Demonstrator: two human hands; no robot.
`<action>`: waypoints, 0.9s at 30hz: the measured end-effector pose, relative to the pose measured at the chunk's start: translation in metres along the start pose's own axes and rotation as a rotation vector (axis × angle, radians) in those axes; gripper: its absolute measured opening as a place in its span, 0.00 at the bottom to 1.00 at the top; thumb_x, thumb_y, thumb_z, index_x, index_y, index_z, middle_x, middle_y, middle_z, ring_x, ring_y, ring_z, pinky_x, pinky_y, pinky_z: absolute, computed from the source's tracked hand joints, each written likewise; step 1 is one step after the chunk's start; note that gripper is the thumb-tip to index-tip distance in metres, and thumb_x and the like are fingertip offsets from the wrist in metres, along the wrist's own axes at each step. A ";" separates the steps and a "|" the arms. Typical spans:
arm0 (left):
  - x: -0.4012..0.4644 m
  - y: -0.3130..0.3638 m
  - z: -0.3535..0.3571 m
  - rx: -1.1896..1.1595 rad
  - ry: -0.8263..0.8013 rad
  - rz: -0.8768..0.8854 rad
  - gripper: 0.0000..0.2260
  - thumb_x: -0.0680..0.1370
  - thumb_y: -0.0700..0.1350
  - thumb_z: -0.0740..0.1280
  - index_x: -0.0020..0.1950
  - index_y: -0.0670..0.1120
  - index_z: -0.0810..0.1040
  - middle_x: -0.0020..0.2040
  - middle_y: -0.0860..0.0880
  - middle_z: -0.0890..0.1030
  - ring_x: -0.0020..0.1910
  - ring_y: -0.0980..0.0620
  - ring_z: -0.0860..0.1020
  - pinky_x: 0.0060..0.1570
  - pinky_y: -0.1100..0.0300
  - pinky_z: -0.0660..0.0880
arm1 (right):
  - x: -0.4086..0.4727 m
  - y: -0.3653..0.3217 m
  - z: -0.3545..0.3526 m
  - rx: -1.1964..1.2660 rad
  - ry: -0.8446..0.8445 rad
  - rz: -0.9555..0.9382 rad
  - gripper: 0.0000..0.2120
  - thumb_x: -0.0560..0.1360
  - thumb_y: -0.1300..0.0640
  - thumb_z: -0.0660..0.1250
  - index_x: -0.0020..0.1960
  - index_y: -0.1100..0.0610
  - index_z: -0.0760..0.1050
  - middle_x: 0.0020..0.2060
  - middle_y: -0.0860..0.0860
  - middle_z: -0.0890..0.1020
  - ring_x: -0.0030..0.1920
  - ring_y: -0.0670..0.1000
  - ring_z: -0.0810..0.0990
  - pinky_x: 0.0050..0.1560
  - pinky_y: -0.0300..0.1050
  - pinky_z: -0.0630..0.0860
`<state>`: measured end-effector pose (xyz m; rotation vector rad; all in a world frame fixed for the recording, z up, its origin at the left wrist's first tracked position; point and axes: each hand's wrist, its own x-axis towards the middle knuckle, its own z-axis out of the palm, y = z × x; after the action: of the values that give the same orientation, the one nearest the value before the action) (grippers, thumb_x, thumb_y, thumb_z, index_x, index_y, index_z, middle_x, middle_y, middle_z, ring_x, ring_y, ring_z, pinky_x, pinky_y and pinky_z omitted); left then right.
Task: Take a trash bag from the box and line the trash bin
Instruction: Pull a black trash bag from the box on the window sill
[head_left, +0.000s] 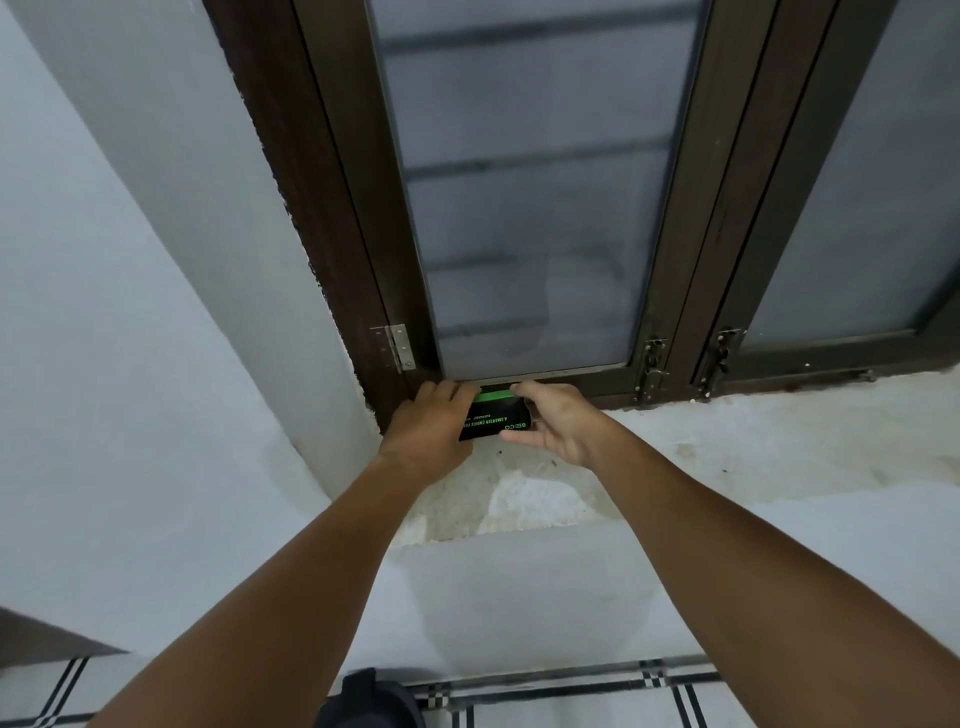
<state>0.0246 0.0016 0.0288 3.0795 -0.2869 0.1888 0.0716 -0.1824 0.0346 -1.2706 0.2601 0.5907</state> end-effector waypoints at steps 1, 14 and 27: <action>-0.001 0.000 0.001 -0.004 -0.010 -0.006 0.31 0.74 0.48 0.71 0.76 0.50 0.65 0.67 0.47 0.74 0.62 0.46 0.72 0.52 0.50 0.77 | -0.002 0.000 -0.002 -0.013 -0.016 0.008 0.16 0.80 0.59 0.69 0.64 0.66 0.74 0.59 0.63 0.81 0.55 0.59 0.85 0.43 0.50 0.86; 0.005 0.009 -0.006 -0.207 -0.078 -0.168 0.31 0.72 0.49 0.74 0.73 0.51 0.68 0.64 0.48 0.73 0.64 0.47 0.70 0.57 0.51 0.76 | -0.003 0.004 -0.018 0.272 0.034 -0.023 0.11 0.79 0.64 0.69 0.60 0.64 0.75 0.67 0.61 0.71 0.55 0.61 0.83 0.47 0.52 0.86; 0.035 0.040 -0.072 0.352 0.090 0.233 0.20 0.73 0.40 0.70 0.64 0.49 0.75 0.61 0.47 0.77 0.62 0.45 0.73 0.62 0.48 0.68 | -0.002 0.016 -0.021 0.208 0.094 0.074 0.09 0.84 0.60 0.60 0.62 0.60 0.73 0.57 0.62 0.76 0.52 0.57 0.81 0.44 0.57 0.85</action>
<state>0.0429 -0.0401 0.1055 3.3591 -0.6766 0.4291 0.0636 -0.1997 0.0166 -1.0926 0.4373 0.5529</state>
